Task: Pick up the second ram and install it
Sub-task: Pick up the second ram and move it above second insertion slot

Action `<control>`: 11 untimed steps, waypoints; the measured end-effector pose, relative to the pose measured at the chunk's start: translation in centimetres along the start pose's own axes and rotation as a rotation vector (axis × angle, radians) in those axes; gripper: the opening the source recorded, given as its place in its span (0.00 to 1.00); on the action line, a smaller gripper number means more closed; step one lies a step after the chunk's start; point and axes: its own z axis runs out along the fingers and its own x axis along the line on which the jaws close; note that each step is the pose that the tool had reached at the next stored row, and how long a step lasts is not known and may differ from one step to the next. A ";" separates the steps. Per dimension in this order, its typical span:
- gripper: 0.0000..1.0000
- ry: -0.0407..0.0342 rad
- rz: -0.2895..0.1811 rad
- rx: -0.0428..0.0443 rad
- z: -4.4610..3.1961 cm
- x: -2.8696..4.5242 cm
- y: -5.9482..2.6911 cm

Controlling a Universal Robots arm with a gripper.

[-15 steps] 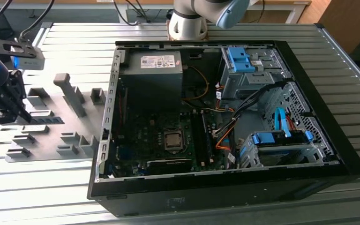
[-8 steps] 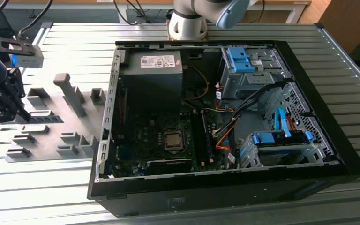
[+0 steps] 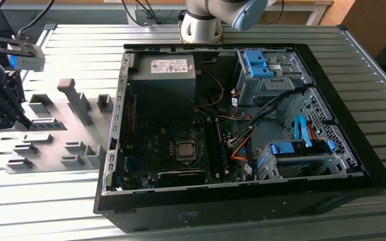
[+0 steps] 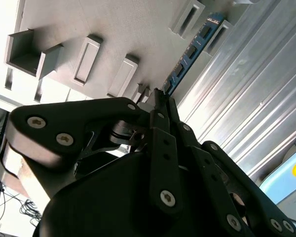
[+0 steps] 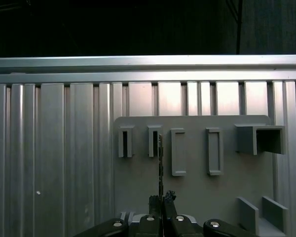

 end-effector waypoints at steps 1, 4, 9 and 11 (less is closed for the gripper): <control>0.14 0.0001 0.000 -0.0001 -0.07 0.00 0.00; 0.14 0.0002 0.000 -0.0001 -0.28 -0.01 0.00; 0.14 0.0005 0.000 -0.0001 -0.65 -0.02 0.01; 0.14 0.0007 0.000 -0.0001 -0.80 -0.02 0.01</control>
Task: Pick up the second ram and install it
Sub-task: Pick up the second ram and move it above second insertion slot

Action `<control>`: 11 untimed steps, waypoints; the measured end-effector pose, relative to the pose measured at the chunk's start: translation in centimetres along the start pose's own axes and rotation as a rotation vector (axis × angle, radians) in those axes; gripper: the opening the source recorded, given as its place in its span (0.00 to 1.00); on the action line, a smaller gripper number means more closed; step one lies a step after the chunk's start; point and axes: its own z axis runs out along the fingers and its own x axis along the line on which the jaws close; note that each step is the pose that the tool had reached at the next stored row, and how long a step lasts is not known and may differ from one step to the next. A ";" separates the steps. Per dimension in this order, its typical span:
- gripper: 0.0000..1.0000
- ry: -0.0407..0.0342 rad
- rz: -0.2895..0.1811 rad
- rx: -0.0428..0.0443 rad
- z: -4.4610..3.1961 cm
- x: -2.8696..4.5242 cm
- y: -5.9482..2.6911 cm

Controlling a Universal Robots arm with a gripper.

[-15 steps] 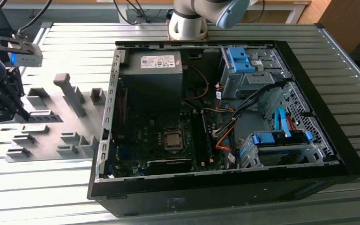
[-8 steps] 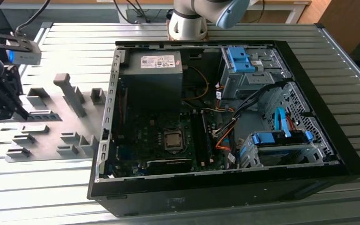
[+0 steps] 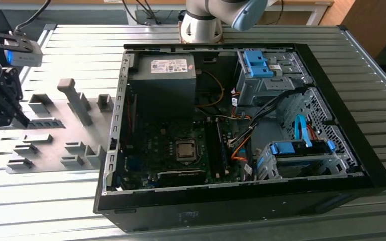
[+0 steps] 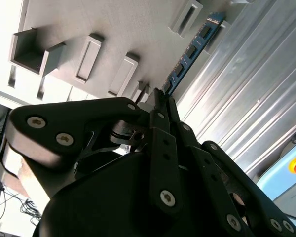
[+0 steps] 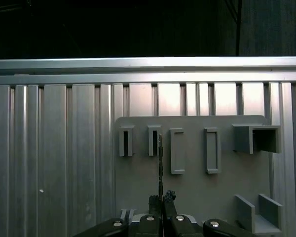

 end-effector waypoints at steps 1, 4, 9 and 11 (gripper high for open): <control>0.14 0.0000 0.000 0.0001 -0.06 0.00 0.00; 0.14 0.0004 0.000 0.0000 -0.28 -0.01 0.01; 0.14 0.0008 0.000 0.0000 -0.64 -0.02 0.01; 0.14 0.0012 0.000 0.0000 -0.80 -0.03 0.01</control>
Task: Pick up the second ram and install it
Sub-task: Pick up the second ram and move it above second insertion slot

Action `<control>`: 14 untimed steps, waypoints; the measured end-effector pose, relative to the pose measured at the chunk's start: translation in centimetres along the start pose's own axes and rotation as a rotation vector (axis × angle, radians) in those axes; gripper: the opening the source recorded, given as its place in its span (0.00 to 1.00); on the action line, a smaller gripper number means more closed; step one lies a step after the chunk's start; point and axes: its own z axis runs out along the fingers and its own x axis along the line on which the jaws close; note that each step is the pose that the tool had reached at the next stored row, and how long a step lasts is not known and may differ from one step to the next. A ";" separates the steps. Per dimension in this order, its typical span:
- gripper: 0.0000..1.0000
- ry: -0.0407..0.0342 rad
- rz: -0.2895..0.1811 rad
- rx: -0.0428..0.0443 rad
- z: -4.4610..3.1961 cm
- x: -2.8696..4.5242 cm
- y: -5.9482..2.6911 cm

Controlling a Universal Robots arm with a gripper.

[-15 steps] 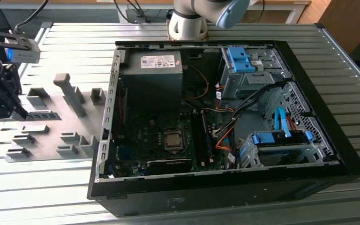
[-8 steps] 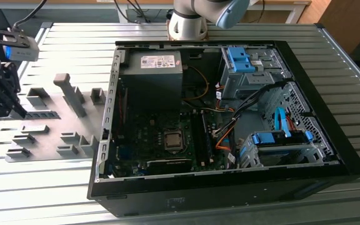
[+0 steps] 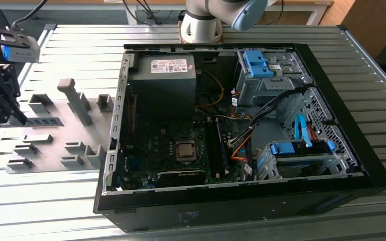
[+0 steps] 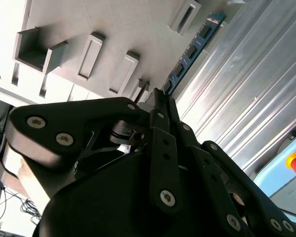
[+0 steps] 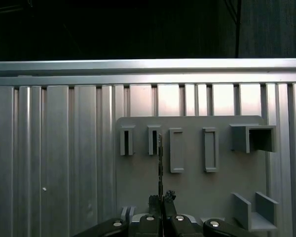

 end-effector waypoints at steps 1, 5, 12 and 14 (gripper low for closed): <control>0.14 0.0001 0.000 0.0000 -0.07 0.00 0.00; 0.14 0.0009 0.000 0.0000 -0.36 -0.02 0.01; 0.14 0.0021 0.000 0.0002 -0.89 -0.04 0.02; 0.14 0.0037 0.000 0.0003 -1.01 -0.08 0.03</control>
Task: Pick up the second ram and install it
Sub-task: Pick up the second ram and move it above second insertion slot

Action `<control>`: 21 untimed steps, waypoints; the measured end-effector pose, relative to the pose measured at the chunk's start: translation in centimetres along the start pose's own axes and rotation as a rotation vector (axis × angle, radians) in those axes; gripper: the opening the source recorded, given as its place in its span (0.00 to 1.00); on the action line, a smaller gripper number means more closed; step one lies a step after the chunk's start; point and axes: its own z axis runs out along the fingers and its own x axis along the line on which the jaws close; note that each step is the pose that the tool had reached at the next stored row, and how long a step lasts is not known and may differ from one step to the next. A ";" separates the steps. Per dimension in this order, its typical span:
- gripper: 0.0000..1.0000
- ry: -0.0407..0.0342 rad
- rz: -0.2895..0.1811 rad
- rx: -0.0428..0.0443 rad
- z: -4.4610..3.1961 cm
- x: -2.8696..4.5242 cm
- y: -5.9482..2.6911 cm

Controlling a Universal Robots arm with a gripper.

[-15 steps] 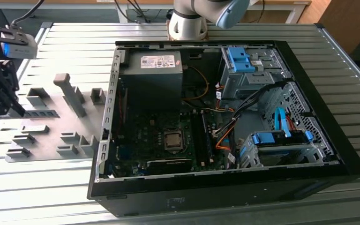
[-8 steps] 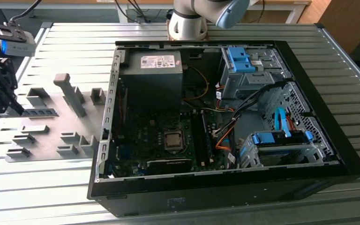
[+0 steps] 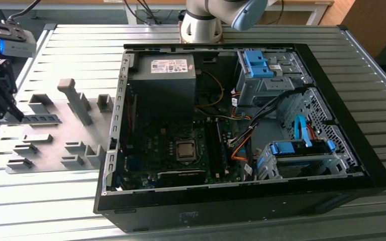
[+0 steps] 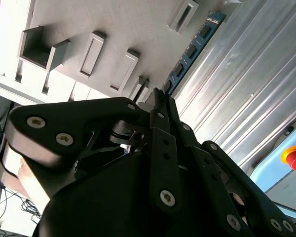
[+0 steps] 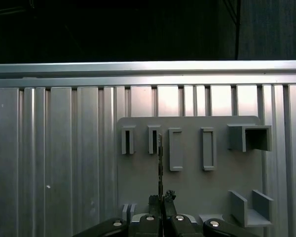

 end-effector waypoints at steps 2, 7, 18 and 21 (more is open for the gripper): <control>0.14 0.0040 -0.001 0.0001 -0.06 -0.05 0.00; 0.14 0.0100 -0.002 0.0002 -0.43 -0.10 0.01; 0.14 0.0126 -0.002 0.0004 -2.12 -0.18 0.04; 0.14 0.0130 -0.002 0.0003 -2.59 -0.19 0.05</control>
